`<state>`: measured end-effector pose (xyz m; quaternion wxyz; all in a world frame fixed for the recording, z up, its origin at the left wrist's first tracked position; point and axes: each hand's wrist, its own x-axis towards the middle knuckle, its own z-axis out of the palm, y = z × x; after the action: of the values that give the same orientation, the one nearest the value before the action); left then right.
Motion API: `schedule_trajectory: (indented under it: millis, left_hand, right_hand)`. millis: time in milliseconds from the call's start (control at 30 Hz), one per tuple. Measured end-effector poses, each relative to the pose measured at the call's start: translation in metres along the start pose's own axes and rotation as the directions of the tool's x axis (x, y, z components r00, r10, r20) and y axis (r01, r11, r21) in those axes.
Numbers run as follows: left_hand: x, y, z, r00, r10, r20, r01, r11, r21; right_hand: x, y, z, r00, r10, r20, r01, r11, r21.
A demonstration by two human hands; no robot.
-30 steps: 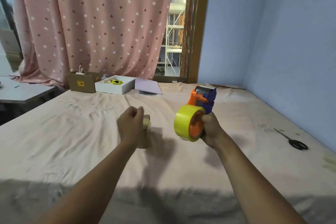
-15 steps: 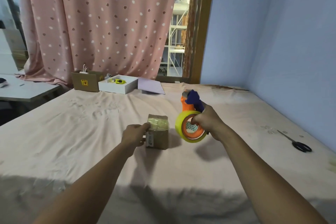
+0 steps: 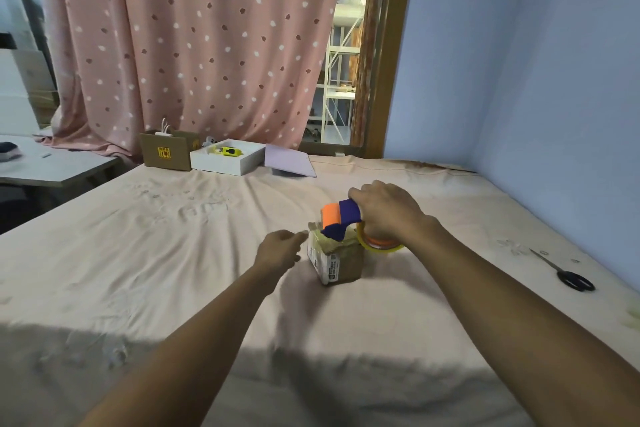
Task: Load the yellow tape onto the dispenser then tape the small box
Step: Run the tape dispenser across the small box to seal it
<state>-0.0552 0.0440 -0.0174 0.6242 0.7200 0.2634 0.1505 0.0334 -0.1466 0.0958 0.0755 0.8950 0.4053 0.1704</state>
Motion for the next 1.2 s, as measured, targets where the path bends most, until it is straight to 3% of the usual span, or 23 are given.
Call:
schedule_trajectory:
  millis: [100,233,433,700,1067,1200]
  left_hand:
    - [0.000,0.008,-0.010,0.999,-0.003,-0.046,-0.005,0.984,-0.181]
    - [-0.009,0.025,-0.016,0.984,-0.065,0.164,0.115,0.942,-0.314]
    - [-0.008,0.028,-0.015,0.967,-0.053,0.250,0.157,0.895,-0.418]
    - [-0.008,0.030,-0.007,0.974,-0.038,0.222,0.110,0.941,-0.320]
    - [-0.009,0.017,-0.013,0.975,-0.081,0.205,0.162,0.896,-0.413]
    - [-0.009,0.018,-0.015,0.953,-0.091,0.288,0.232,0.831,-0.506]
  right_hand:
    - [0.010,-0.006,0.001,0.997,-0.074,-0.037,0.069,0.992,-0.104]
    - [0.020,-0.008,-0.003,0.991,-0.125,-0.050,0.116,0.980,-0.160]
    - [0.027,-0.008,-0.003,0.986,-0.162,-0.039,0.152,0.971,-0.187]
    - [0.029,-0.004,0.004,0.982,-0.189,-0.026,0.181,0.966,-0.186]
    - [0.034,0.002,0.005,0.966,-0.256,-0.016,0.247,0.944,-0.218]
    - [0.036,0.002,0.005,0.963,-0.268,-0.020,0.257,0.942,-0.214]
